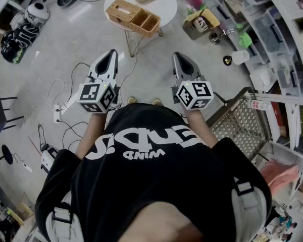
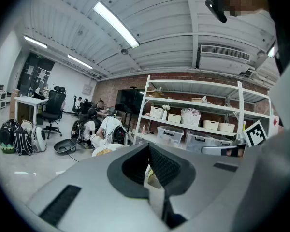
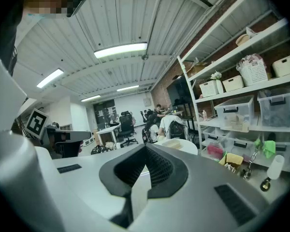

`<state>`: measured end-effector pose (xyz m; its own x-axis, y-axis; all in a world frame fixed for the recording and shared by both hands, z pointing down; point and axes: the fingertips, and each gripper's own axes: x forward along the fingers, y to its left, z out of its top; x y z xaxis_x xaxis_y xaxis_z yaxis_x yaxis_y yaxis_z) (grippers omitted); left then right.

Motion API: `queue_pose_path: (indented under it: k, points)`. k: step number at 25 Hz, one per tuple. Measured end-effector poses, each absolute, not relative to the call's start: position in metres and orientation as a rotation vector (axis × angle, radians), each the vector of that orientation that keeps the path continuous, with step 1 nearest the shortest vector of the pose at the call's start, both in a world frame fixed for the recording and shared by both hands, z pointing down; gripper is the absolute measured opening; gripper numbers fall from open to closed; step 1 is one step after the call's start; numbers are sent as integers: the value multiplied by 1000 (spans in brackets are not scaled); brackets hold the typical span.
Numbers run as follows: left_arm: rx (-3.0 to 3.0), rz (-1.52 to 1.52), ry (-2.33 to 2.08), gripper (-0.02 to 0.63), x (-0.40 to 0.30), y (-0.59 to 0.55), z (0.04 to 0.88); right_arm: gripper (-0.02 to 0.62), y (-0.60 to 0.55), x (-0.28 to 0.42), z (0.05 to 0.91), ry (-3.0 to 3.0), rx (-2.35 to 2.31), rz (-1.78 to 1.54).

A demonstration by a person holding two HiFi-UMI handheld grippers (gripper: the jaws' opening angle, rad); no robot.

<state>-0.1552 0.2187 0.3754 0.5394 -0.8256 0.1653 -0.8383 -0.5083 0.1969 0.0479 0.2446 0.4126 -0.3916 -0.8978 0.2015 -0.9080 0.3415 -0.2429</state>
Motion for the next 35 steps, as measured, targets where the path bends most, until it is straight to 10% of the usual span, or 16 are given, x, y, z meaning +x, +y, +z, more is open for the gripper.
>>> queue_pose_path:
  k: [35]
  points:
    - [2595,39,-1304,-2,-165,69,400,-2,111,44,444,-2467,1880,511]
